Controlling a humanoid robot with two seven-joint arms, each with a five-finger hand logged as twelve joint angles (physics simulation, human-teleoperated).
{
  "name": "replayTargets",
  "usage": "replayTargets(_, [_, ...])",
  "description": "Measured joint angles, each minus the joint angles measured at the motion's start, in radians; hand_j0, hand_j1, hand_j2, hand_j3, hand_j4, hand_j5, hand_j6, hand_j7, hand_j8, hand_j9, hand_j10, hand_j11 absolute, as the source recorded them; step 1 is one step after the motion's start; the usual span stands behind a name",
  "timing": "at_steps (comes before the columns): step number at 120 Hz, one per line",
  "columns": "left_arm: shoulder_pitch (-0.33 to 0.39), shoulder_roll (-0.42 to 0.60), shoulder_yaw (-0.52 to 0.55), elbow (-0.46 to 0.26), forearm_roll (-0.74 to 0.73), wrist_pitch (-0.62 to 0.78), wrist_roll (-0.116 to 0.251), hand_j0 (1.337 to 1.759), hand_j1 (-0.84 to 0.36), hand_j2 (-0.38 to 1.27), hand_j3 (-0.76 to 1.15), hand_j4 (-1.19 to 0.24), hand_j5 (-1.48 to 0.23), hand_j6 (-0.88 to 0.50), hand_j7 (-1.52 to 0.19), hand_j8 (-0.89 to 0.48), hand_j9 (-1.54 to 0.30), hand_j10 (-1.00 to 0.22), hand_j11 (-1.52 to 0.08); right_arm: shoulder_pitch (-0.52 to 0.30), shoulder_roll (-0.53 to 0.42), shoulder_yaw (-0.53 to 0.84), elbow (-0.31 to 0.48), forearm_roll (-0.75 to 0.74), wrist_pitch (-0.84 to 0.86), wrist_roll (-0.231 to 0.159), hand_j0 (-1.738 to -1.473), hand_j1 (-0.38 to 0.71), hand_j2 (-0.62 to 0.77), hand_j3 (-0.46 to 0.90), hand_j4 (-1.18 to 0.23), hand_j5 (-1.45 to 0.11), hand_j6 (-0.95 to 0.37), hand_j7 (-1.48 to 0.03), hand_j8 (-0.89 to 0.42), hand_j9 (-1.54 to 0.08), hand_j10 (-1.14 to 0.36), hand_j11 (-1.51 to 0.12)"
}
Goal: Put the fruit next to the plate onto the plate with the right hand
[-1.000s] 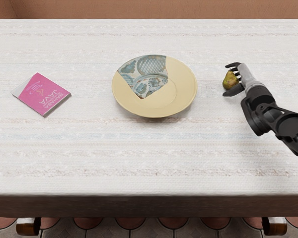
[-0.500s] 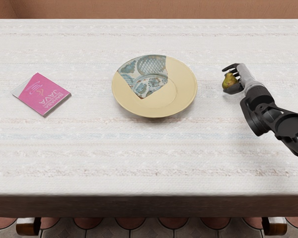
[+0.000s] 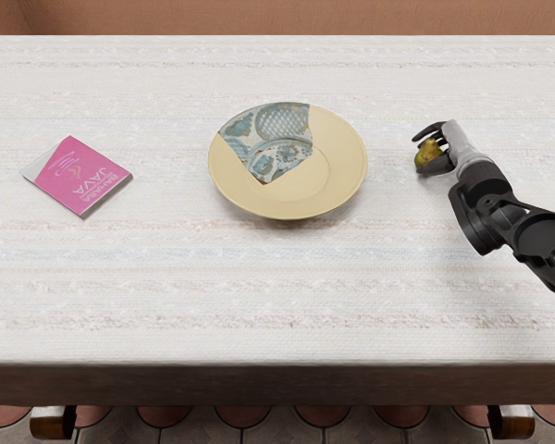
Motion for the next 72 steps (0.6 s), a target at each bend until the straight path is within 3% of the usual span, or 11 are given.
replayTargets(50, [-0.003, 0.000, 0.000, 0.000, 0.000, 0.000, 0.000, 1.658, 0.32, 0.00, 0.00, -0.02, -0.03, -0.02, -0.03, -0.02, -0.03, -0.02, -0.03, -0.001, -0.013, 0.000, 0.008, 0.000, 0.009, 0.000, -1.651, 0.26, 0.21, 0.00, -0.73, -0.88, -0.65, -0.91, -0.41, -0.90, -0.45, -0.93])
replayTargets(61, [-0.003, 0.000, 0.000, 0.000, 0.000, 0.000, 0.000, 1.658, 0.32, 0.00, 0.00, -0.02, -0.03, -0.02, -0.03, -0.02, -0.03, -0.02, -0.03, -0.001, -0.015, 0.000, 0.008, -0.001, 0.015, 0.000, -1.651, 0.26, 0.32, 0.00, -0.75, -0.90, -0.67, -0.94, -0.44, -0.93, -0.47, -0.96])
replayTargets(72, [-0.004, 0.000, 0.000, 0.000, 0.000, 0.000, 0.000, 1.658, 0.32, 0.00, 0.00, -0.02, -0.03, -0.02, -0.03, -0.02, -0.03, -0.02, -0.03, 0.001, -0.022, -0.001, 0.013, 0.002, 0.020, 0.000, -1.652, 0.25, 0.32, 0.00, -0.76, -0.94, -0.69, -0.97, -0.45, -0.96, -0.49, -0.98])
